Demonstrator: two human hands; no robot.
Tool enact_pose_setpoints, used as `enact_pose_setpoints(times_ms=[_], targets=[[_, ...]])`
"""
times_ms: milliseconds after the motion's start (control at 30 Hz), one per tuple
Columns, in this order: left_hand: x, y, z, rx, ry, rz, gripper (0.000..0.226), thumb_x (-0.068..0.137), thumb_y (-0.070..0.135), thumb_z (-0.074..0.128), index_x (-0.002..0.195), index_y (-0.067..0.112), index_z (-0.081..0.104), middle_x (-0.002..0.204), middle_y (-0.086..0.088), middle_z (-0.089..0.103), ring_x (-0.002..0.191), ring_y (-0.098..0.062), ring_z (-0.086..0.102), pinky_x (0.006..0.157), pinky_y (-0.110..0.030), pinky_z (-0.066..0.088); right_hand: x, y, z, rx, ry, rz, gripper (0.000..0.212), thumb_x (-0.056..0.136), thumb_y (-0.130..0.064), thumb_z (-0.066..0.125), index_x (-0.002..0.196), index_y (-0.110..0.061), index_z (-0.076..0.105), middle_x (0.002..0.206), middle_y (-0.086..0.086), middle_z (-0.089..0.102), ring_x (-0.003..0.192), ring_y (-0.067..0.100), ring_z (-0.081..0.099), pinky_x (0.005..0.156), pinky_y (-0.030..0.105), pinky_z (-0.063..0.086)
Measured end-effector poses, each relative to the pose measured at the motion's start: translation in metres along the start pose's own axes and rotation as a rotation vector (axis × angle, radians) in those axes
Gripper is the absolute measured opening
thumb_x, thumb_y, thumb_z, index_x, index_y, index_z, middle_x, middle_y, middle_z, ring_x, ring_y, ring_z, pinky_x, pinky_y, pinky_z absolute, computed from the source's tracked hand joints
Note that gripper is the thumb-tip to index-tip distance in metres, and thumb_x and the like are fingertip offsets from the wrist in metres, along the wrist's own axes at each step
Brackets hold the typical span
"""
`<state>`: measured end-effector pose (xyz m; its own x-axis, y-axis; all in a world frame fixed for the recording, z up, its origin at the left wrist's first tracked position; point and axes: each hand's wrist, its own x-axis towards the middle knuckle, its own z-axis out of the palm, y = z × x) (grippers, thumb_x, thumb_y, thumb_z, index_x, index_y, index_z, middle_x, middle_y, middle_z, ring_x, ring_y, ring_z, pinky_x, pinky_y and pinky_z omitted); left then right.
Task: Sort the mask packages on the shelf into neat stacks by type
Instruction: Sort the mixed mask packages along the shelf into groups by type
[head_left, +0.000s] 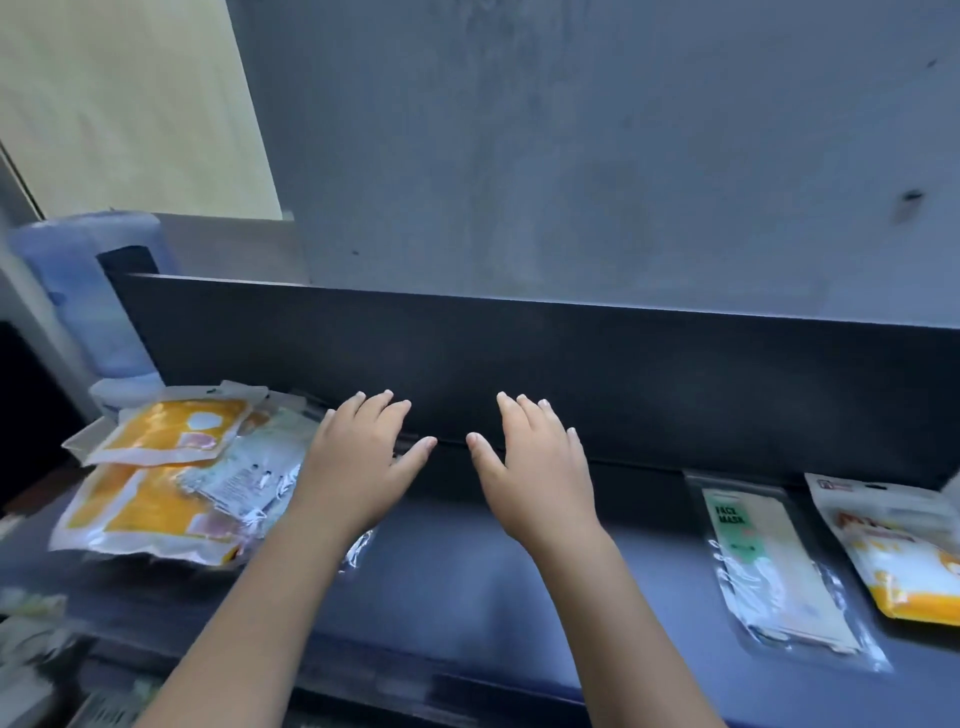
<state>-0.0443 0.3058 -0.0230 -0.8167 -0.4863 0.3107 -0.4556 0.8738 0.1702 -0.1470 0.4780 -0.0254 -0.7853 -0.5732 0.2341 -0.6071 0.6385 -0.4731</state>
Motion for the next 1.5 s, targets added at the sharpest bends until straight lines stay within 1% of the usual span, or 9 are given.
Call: enact_pose_setpoints(times_ms=[267,467,733,900,1100,1233,1333,1433,1500], targets=[[0.018,-0.096,0.002,0.093,0.039,-0.042,0.066,0.098,0.063,0.048,0.145,0.019,0.061,0.156,-0.004,0.054,0.149,-0.029,0.041,0.123,-0.053,0.032,0.051,-0.067,0.080,0.074,-0.158,-0.116,0.066,0.105,-0.055,0.042,0.160,-0.020,0.033,0.166,-0.002,0.037,0.157,0.019,0.025,0.126,0.046,0.026],[0.023,-0.206,-0.010,0.128,0.081,-0.092,0.067,0.090,0.065,0.039,0.128,0.018,0.068,0.141,-0.003,0.061,0.138,-0.033,0.047,0.111,-0.054,0.044,0.058,-0.160,0.135,-0.019,-0.205,-0.206,0.060,0.103,-0.052,0.044,0.150,-0.014,0.042,0.155,0.005,0.048,0.147,0.029,0.038,0.121,0.045,0.031],[0.047,-0.327,-0.007,0.011,-0.149,-0.235,0.068,0.102,0.063,0.043,0.154,0.019,0.046,0.169,-0.007,0.031,0.156,-0.035,0.021,0.126,-0.052,0.023,0.087,-0.257,0.215,-0.068,-0.355,0.324,0.083,0.097,-0.061,0.047,0.156,-0.005,0.027,0.159,0.019,0.037,0.140,0.051,0.038,0.112,0.053,0.040],[0.049,-0.359,0.008,-0.272,-0.293,-0.298,0.080,0.100,0.066,0.049,0.164,0.026,0.025,0.175,-0.010,0.011,0.160,-0.035,0.012,0.128,-0.052,0.017,0.087,-0.279,0.226,0.006,-0.219,0.394,0.076,0.093,-0.057,0.057,0.152,-0.017,0.034,0.156,0.010,0.039,0.140,0.044,0.037,0.110,0.052,0.040],[0.055,-0.362,0.003,-0.598,-0.186,-0.420,0.090,0.072,0.057,0.087,0.144,0.022,0.045,0.138,-0.004,0.053,0.133,-0.030,0.051,0.110,-0.048,0.047,0.080,-0.276,0.225,0.394,0.177,0.502,0.066,0.079,-0.001,0.064,0.141,-0.019,0.048,0.154,0.009,0.031,0.131,0.033,0.044,0.084,0.032,0.044],[0.058,-0.355,-0.006,-0.743,-0.046,-0.468,0.069,0.072,0.024,0.096,0.114,0.028,0.042,0.093,0.018,0.046,0.099,-0.018,0.055,0.085,-0.035,0.047,0.088,-0.271,0.209,0.828,0.195,0.708,0.071,0.076,0.015,0.064,0.140,-0.016,0.056,0.131,0.009,0.057,0.084,0.019,0.066,0.058,0.026,0.053],[0.056,-0.351,-0.008,-0.790,0.028,-0.495,0.068,0.067,0.021,0.099,0.112,0.027,0.048,0.101,0.008,0.056,0.093,-0.018,0.058,0.074,-0.033,0.044,0.095,-0.273,0.193,1.350,0.111,0.792,0.065,0.075,0.029,0.063,0.131,-0.005,0.061,0.110,0.018,0.073,0.082,0.027,0.075,0.061,0.031,0.063],[0.055,-0.352,-0.007,-0.812,0.087,-0.515,0.081,0.064,0.027,0.099,0.130,0.023,0.053,0.123,-0.002,0.059,0.099,-0.020,0.061,0.076,-0.036,0.048,0.101,-0.271,0.189,1.315,0.091,0.809,0.050,0.074,0.028,0.066,0.117,0.004,0.073,0.089,0.019,0.079,0.083,0.031,0.078,0.077,0.039,0.066],[0.054,-0.353,-0.010,-0.827,0.117,-0.523,0.097,0.064,0.026,0.100,0.144,0.023,0.046,0.134,-0.005,0.059,0.112,-0.025,0.063,0.083,-0.040,0.053,0.100,-0.270,0.188,1.205,0.046,0.782,0.035,0.080,0.020,0.069,0.106,-0.001,0.077,0.076,0.013,0.079,0.067,0.024,0.076,0.063,0.032,0.063]])
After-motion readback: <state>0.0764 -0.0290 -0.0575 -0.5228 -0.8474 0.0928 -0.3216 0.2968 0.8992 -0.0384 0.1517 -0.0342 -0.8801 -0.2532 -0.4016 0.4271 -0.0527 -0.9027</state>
